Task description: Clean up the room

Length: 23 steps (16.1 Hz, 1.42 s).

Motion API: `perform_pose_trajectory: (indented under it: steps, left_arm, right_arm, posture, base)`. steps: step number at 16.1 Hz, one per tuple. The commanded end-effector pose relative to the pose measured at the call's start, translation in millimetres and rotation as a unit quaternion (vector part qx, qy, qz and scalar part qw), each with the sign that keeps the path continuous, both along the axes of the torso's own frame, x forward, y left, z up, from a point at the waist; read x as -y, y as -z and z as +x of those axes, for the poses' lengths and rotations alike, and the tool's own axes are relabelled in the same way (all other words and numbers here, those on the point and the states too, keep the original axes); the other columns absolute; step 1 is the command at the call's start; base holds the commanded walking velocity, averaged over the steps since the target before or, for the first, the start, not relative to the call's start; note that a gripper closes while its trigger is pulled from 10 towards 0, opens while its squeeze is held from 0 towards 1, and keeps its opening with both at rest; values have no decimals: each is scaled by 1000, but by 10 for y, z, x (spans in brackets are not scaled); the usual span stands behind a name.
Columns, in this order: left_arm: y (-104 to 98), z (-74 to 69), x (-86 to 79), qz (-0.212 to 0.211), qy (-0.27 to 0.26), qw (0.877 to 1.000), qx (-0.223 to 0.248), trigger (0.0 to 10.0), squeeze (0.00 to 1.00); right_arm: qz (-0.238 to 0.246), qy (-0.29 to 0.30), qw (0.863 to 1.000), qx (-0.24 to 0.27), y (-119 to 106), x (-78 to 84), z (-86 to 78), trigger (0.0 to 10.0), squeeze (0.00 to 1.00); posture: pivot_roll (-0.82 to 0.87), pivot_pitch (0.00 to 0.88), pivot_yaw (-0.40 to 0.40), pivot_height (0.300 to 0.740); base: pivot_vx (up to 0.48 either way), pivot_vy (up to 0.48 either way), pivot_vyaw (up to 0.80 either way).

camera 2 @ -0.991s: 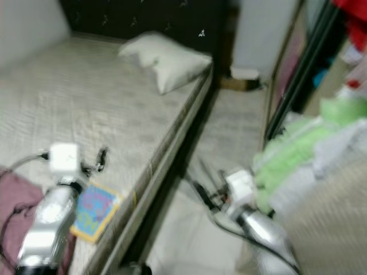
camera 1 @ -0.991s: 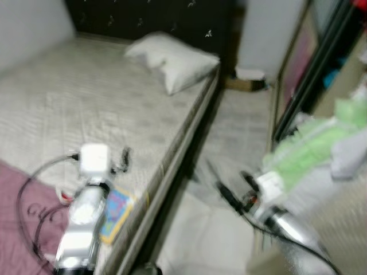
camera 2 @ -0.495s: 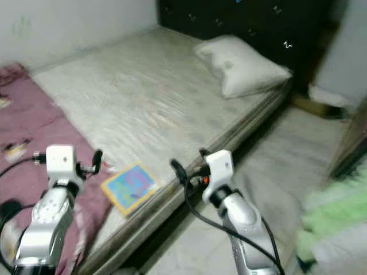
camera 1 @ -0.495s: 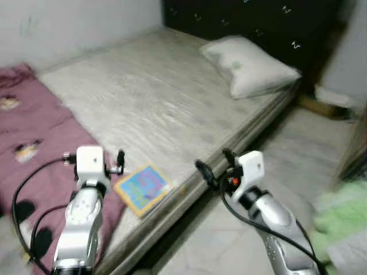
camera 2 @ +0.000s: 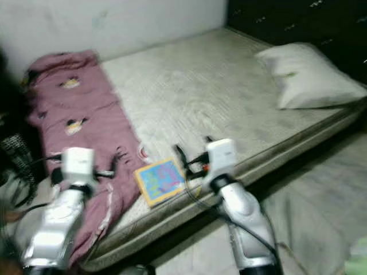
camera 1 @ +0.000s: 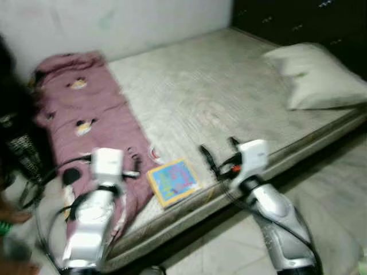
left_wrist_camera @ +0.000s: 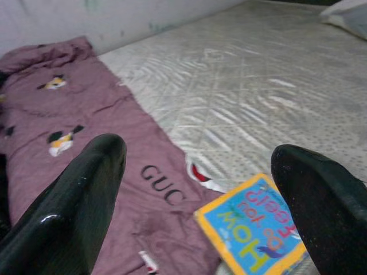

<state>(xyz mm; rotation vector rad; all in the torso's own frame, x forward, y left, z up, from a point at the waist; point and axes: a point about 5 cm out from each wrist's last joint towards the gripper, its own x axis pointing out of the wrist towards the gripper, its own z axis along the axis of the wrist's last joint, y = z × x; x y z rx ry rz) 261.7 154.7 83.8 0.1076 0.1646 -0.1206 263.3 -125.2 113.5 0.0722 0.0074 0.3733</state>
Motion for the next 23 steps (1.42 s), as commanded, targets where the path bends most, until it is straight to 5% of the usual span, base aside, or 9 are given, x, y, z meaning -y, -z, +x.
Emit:
perform_pose_trajectory:
  steps: [1,4,23]
  left_arm:
    - [-75,0,-36,12,6,1000,19,10000,0]
    - [-91,2,-55,-5,-15,1000,27,10000,0]
    - [-76,23,10,-6,-6,999,31,10000,0]
  right_arm:
    - [8,31,999,21,-72,-2,81,10000,0]
    - [30,84,996,14,-38,56,139,10000,0]
    - [6,80,997,1,163,-21,146,10000,0]
  posture:
    - [-42,0,34,740]
    - [-36,0,39,740]
    - [-32,0,53,740]
  base:
    - [0,0,569]
    - [0,0,190]
    - [0,0,445]
